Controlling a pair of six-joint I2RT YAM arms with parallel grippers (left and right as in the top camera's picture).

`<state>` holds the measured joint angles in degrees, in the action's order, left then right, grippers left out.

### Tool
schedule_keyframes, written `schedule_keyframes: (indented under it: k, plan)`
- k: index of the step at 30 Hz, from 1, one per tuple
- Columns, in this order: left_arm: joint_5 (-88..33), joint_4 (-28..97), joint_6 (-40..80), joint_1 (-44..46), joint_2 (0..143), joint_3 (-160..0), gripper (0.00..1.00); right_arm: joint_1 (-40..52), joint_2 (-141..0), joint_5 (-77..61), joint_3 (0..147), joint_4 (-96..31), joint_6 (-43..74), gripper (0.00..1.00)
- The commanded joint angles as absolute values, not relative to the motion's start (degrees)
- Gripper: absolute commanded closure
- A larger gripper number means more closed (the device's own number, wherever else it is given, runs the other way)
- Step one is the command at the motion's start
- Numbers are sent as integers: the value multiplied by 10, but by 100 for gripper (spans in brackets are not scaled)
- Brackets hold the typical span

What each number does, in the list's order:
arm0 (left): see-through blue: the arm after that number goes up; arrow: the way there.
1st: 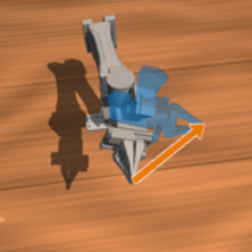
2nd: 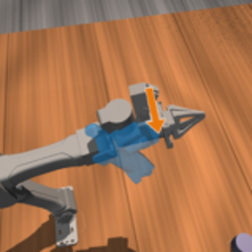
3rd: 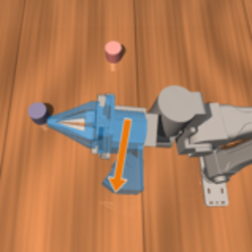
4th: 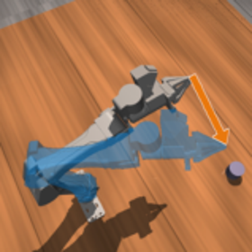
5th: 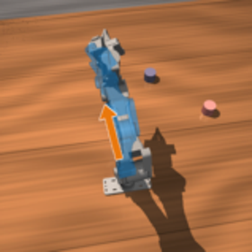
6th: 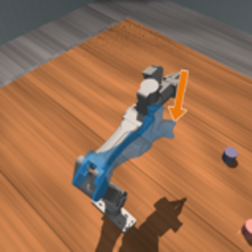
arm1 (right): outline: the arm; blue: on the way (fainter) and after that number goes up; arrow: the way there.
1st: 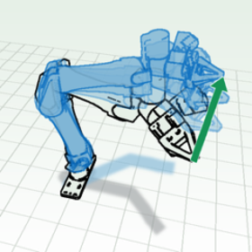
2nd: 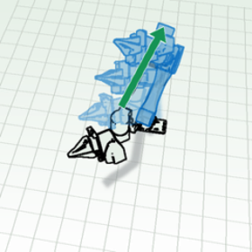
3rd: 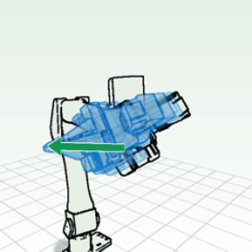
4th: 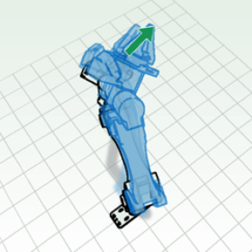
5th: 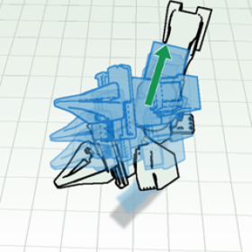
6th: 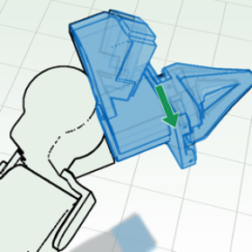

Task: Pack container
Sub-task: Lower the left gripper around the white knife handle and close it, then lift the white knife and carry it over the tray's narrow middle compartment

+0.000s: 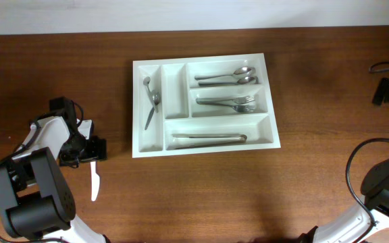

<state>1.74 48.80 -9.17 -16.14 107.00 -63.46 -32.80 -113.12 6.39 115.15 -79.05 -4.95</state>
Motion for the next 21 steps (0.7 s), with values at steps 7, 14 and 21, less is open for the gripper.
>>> schedule_keyframes:
  k: [7, 14, 21]
  plan:
    - [44, 491, -86, -163, 1097, -627, 53, -326, -1129, 65, 1150, -790, -51, 1]
    - [43, 491, -86, -163, 1097, -627, 79, -326, -1129, 65, 1150, -790, -51, 1]
    - [43, 491, -84, -163, 1097, -627, 98, -326, -1129, 65, 1150, -790, -51, 1]
